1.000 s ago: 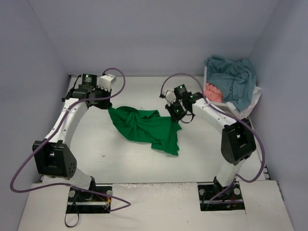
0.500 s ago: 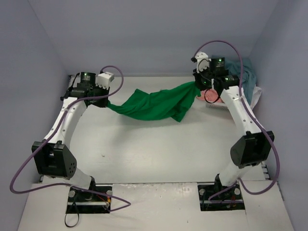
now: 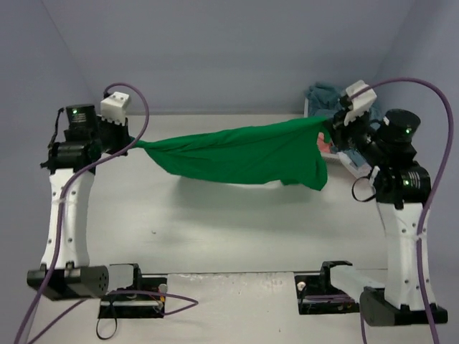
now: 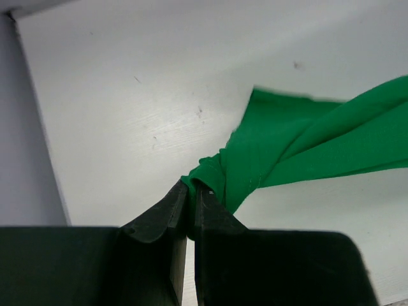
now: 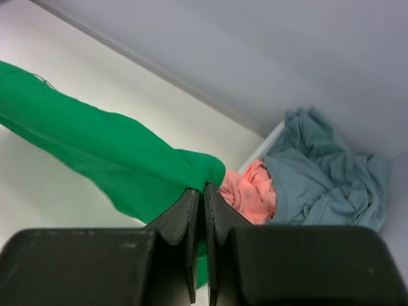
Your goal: Fold and stack the t-shirts
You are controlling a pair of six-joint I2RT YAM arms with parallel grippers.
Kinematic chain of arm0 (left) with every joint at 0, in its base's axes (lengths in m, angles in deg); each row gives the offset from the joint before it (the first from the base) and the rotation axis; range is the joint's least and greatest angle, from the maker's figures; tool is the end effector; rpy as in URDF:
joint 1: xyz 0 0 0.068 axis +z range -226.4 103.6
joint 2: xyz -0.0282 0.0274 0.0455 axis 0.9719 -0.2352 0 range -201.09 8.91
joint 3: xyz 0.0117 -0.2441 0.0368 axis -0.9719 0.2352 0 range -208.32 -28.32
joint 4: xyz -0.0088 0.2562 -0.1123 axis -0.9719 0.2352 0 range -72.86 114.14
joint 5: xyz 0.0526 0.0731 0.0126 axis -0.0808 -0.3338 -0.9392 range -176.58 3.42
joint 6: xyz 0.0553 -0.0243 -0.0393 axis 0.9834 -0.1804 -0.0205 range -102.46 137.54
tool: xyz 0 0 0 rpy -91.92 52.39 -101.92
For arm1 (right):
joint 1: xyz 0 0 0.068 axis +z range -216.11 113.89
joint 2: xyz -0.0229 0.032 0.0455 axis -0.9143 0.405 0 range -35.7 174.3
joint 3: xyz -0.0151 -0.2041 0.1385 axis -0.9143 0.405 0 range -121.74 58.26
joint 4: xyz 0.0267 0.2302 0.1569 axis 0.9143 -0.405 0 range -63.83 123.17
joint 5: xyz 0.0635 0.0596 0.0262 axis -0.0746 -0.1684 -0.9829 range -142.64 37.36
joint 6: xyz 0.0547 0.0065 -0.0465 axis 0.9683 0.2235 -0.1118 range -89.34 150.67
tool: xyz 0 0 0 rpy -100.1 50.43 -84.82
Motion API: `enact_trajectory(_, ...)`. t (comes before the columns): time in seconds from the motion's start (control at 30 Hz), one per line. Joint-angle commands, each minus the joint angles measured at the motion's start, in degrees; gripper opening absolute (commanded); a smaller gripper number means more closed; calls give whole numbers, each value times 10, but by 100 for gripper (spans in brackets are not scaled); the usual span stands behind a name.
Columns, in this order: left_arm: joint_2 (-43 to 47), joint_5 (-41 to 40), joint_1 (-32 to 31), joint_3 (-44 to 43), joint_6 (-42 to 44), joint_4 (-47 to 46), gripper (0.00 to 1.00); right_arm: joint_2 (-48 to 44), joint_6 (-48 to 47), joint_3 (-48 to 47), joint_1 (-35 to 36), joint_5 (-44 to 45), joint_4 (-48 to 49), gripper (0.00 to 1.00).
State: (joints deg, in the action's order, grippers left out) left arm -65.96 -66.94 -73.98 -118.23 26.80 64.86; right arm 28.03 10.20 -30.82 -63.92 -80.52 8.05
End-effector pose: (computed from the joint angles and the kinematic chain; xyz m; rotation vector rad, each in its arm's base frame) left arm 0.3081 -0.0071 0.3989 0.3244 2.0888 -0.2455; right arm 0.2538 0.0375 0.4943 -0.6709 1.4180 0.1305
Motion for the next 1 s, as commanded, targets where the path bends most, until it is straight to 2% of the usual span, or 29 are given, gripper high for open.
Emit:
enact_trajectory(0.0,74,25,29,-51,16,26,0,-41,5,21,-13,-49,32,0)
enact_trajectory(0.17,135,51,30,-71,4,47,0,-102,6,50,-12,-100,33,0)
enact_trajectory(0.43,200,78,30,-135,-13,90,0,-155,23,49,-13,-108,33,0)
enact_trajectory(0.6,210,60,30,-82,-20,70,0,-156,38,46,-12,-76,51,0)
enact_trajectory(0.77,168,54,29,4,-23,12,0,-93,35,99,-13,-68,103,0)
enact_trajectory(0.97,48,21,30,46,-19,-77,0,72,53,126,-12,-107,176,0)
